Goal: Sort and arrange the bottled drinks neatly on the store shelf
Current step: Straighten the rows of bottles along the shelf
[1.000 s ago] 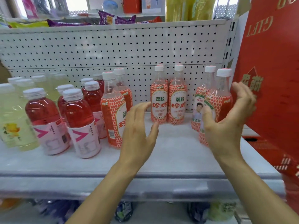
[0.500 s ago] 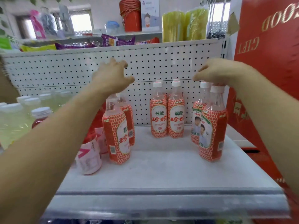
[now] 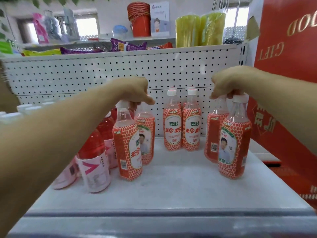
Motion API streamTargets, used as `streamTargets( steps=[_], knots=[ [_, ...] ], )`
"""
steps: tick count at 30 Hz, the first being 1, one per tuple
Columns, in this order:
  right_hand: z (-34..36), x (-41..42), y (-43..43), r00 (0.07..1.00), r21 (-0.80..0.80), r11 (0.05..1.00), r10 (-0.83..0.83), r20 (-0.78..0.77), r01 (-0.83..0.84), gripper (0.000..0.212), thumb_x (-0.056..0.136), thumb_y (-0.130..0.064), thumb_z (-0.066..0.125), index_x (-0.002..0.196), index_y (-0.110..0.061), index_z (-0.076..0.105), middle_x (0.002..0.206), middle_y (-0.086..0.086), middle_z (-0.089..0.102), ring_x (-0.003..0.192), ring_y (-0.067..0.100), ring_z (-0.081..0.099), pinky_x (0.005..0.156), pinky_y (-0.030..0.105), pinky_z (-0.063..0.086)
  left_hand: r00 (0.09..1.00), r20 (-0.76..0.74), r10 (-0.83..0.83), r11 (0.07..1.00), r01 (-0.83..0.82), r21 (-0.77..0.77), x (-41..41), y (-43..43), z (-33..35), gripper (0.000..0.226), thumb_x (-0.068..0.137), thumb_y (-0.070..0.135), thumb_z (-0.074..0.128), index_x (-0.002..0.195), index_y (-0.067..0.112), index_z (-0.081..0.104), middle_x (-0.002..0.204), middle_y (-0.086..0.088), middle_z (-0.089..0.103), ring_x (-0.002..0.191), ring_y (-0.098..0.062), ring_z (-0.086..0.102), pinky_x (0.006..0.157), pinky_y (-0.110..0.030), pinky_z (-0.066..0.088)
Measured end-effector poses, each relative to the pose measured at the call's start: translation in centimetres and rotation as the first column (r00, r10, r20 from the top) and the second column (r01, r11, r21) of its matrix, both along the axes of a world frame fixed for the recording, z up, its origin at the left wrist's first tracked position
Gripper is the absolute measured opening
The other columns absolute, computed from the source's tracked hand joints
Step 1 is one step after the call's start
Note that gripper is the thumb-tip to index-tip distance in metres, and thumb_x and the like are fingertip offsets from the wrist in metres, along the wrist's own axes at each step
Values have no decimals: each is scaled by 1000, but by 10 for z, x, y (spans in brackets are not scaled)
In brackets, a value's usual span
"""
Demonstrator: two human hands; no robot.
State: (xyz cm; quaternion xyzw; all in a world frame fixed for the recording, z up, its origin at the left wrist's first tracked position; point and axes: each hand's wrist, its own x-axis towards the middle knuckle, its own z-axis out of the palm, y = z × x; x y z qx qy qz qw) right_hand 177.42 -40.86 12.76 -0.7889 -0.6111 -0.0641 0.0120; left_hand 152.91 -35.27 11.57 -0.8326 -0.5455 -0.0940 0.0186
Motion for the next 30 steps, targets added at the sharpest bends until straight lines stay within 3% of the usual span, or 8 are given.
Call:
streamTargets(
  steps=[3, 7, 10, 14, 20, 26, 30],
  knots=[
    [-3, -4, 3, 999, 35, 999, 39, 5, -39, 31, 97, -31, 60, 97, 0, 59, 71, 12, 60, 56, 21, 51, 47, 26, 41, 1000, -15, -21, 997, 22, 77, 13, -2, -4, 50, 91, 50, 63, 78, 2, 67, 69, -6, 70, 55, -16, 64, 62, -27, 49],
    [-2, -8, 5, 992, 68, 990, 124, 0, -123, 35, 95, -32, 63, 76, -4, 57, 62, 8, 58, 51, 20, 49, 48, 26, 40, 997, 43, -71, 988, 64, 142, 32, -1, -12, 50, 91, 50, 62, 70, 6, 61, 65, -5, 67, 50, -12, 58, 59, -26, 49],
    [-3, -12, 6, 982, 82, 979, 188, 0, -187, 36, 94, -30, 64, 70, -5, 56, 60, 8, 59, 49, 19, 50, 48, 26, 41, 989, 97, -116, 981, 98, 169, 44, 1, -19, 49, 92, 49, 62, 78, 2, 66, 67, -7, 71, 50, -13, 62, 59, -24, 51],
    [0, -16, 6, 970, 49, 969, 242, -2, -241, 27, 92, -24, 68, 82, 0, 62, 67, 14, 71, 54, 22, 68, 58, 33, 58, 962, 195, -192, 980, 176, 94, 43, 3, -22, 36, 95, 37, 63, 98, 1, 68, 77, -9, 73, 64, -15, 71, 67, -28, 57],
    [8, -12, 2, 935, -44, 936, 347, -67, -350, 4, 92, -13, 66, 95, -14, 66, 94, 10, 68, 78, 24, 72, 64, 29, 56, 926, 204, -319, 943, 330, -25, 36, -3, -14, 30, 99, 21, 58, 127, 10, 62, 101, -8, 69, 85, -18, 71, 85, -35, 59],
    [9, -8, -4, 902, -53, 912, 391, -184, -406, 17, 91, -3, 64, 102, -15, 69, 110, 10, 61, 79, 18, 66, 61, 21, 52, 902, 220, -371, 914, 397, -87, 38, -2, -11, 30, 100, 13, 57, 129, 16, 62, 121, -8, 63, 91, -16, 72, 91, -37, 58],
    [7, -13, -7, 882, -22, 894, 437, -175, -448, 18, 92, -6, 64, 102, -20, 70, 105, 4, 64, 80, 14, 66, 61, 20, 46, 890, 235, -391, 904, 419, -84, 39, 0, -14, 30, 98, 6, 57, 124, 18, 66, 123, -7, 60, 98, -22, 71, 92, -40, 57]
  ],
)
